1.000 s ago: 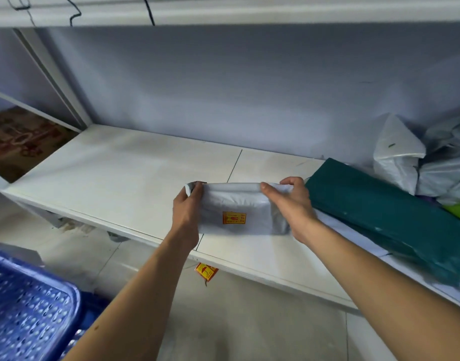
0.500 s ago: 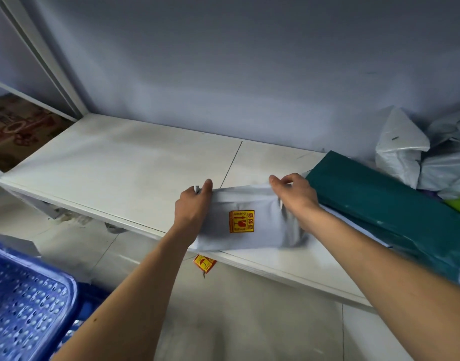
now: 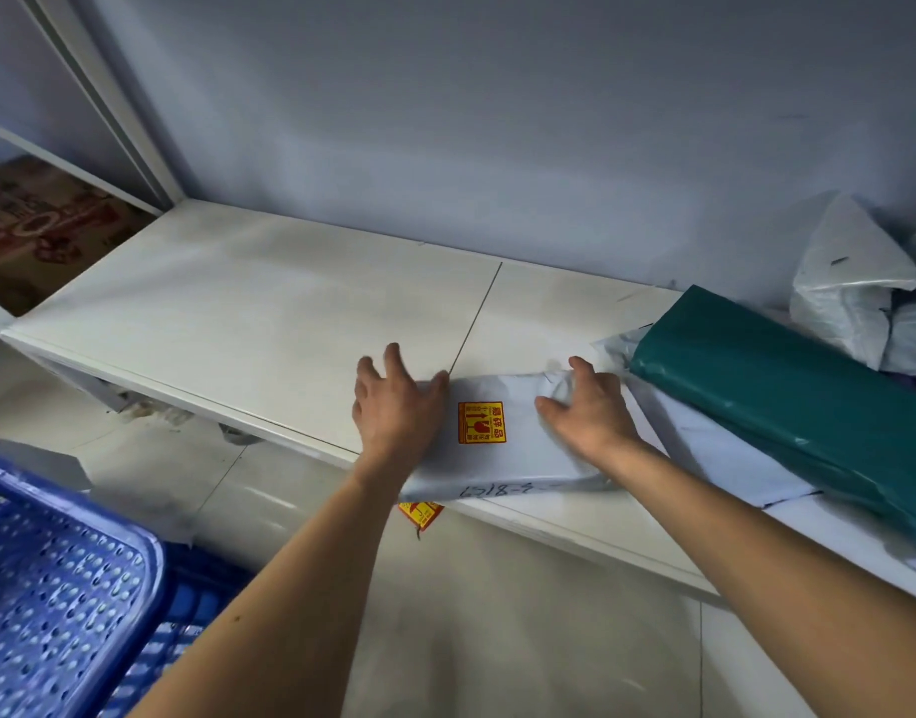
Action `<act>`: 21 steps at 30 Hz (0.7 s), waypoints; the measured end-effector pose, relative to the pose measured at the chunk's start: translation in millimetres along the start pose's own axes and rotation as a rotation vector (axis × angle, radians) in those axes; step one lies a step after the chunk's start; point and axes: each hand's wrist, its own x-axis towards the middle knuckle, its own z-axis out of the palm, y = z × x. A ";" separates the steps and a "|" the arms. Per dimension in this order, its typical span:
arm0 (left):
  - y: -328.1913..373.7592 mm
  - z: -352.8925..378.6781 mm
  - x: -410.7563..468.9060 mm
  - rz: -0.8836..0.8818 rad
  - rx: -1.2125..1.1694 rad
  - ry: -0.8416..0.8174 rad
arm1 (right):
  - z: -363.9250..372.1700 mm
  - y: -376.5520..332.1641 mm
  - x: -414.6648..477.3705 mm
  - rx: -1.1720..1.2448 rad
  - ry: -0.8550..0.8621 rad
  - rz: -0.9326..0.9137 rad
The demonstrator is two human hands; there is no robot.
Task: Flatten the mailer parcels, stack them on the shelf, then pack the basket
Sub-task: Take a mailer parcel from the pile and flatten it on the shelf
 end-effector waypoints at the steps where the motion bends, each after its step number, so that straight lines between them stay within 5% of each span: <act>1: 0.2 3.6 -2.6 0.096 0.180 0.030 | 1.4 1.0 -0.5 -0.041 -0.001 0.003; 3: 0.3 13.8 -6.7 0.304 0.373 0.023 | 0.7 0.8 -4.1 -0.198 0.051 -0.020; 6: 8.7 33.8 -16.1 0.550 0.406 -0.059 | 3.8 -6.2 -6.0 -0.526 0.267 -0.410; 9: 14.1 48.8 -30.9 0.653 0.461 -0.161 | 22.3 -21.0 -12.9 -0.439 0.177 -0.679; 17: -2.6 47.8 -22.7 0.544 0.563 -0.203 | 39.9 -5.9 -9.1 -0.416 -0.009 -0.662; 21: -16.7 37.8 -14.5 0.643 0.618 -0.222 | 37.2 -3.2 -12.1 -0.589 -0.050 -0.628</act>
